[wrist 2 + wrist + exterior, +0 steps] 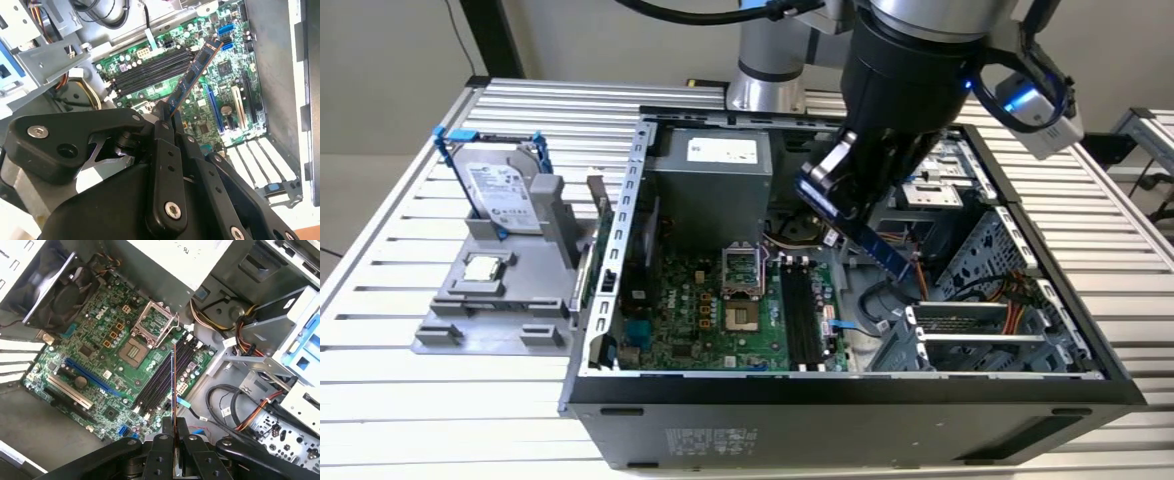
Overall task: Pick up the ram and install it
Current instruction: 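Insert the ram into the slot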
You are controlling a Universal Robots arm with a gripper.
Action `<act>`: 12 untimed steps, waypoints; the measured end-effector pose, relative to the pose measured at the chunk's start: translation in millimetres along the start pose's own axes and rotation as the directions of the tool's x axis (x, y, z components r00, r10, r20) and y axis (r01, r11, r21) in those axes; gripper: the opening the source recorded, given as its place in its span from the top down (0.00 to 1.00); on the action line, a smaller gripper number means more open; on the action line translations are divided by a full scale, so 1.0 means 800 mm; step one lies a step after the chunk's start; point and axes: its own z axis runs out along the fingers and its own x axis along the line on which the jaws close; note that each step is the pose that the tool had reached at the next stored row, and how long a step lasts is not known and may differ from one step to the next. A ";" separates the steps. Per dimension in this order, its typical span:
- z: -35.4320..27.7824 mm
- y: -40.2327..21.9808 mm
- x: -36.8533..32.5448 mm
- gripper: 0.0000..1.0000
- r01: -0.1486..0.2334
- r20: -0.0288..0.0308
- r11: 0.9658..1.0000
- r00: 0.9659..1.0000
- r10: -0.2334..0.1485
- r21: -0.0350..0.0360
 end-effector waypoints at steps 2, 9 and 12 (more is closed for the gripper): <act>0.0000 0.0000 0.0000 1.00 -0.022 0.000 1.000 1.000 0.022 0.001; 0.0000 0.0001 -0.0005 1.00 -0.105 0.002 0.994 0.994 0.105 0.004; 0.0000 0.0001 -0.0008 1.00 -0.140 0.003 0.990 0.990 0.140 0.006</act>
